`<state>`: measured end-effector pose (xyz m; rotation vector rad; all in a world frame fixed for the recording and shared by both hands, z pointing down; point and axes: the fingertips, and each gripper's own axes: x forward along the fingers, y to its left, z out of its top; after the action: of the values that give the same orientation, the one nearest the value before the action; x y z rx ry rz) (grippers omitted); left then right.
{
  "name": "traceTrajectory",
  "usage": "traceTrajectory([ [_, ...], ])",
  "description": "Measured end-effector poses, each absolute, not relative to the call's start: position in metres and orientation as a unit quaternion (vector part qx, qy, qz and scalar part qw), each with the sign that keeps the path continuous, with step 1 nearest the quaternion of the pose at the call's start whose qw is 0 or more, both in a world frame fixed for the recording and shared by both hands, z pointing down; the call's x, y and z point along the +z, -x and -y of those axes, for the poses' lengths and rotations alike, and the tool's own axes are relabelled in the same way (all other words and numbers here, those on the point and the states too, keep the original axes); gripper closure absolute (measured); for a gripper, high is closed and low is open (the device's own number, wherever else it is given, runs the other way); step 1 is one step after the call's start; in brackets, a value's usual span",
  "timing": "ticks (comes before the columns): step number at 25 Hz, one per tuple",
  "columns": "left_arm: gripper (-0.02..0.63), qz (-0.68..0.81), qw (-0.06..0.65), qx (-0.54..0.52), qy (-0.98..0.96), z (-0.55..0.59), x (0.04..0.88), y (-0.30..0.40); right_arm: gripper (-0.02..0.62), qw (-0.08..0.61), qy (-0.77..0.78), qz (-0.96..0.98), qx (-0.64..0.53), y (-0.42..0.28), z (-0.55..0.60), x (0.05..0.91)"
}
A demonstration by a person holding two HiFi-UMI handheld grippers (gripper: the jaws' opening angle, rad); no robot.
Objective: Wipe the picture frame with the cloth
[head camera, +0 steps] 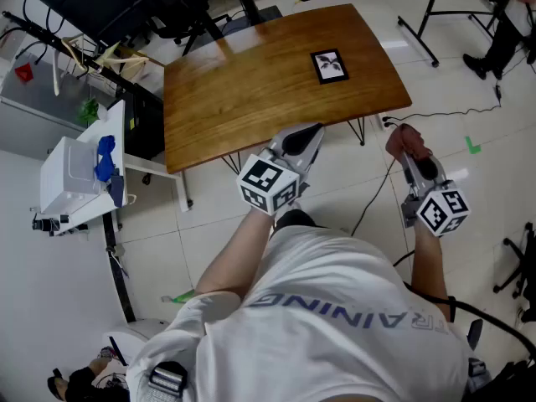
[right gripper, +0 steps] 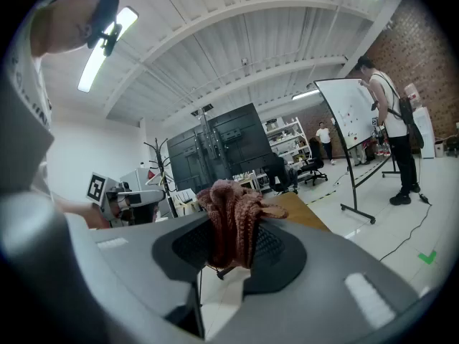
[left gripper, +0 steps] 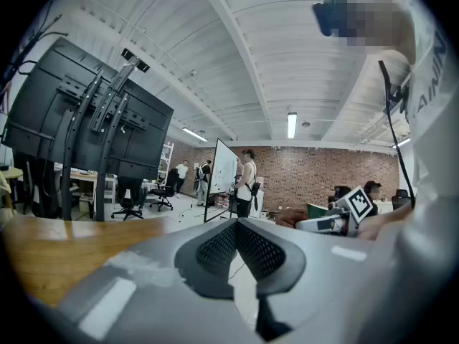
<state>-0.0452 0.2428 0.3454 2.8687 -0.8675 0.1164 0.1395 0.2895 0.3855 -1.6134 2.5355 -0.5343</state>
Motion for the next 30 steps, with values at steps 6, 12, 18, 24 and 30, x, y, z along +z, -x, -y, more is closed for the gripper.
traceTrajectory([
  [6, 0.601, 0.296, 0.083, 0.043, -0.951, -0.217, 0.355, 0.034, 0.483, 0.035, 0.517, -0.835, -0.183, -0.143, -0.270, 0.398],
  [12, 0.601, 0.289, 0.105, 0.043, -0.951, -0.146, 0.377, 0.016, 0.483, 0.019, 0.533, -0.824, -0.192, -0.166, -0.217, 0.410],
  [18, 0.601, 0.303, 0.138, 0.051, -0.942, -0.033, 0.398, 0.008, 0.483, 0.003, 0.555, -0.807, -0.203, -0.186, -0.124, 0.415],
  [24, 0.601, 0.338, 0.165, 0.067, -0.924, 0.059, 0.411, 0.036, 0.483, -0.016, 0.545, -0.811, -0.211, -0.174, -0.024, 0.410],
  [30, 0.601, 0.362, 0.201, 0.080, -0.907, 0.093, 0.437, 0.044, 0.483, -0.030, 0.516, -0.826, -0.226, -0.161, 0.045, 0.419],
])
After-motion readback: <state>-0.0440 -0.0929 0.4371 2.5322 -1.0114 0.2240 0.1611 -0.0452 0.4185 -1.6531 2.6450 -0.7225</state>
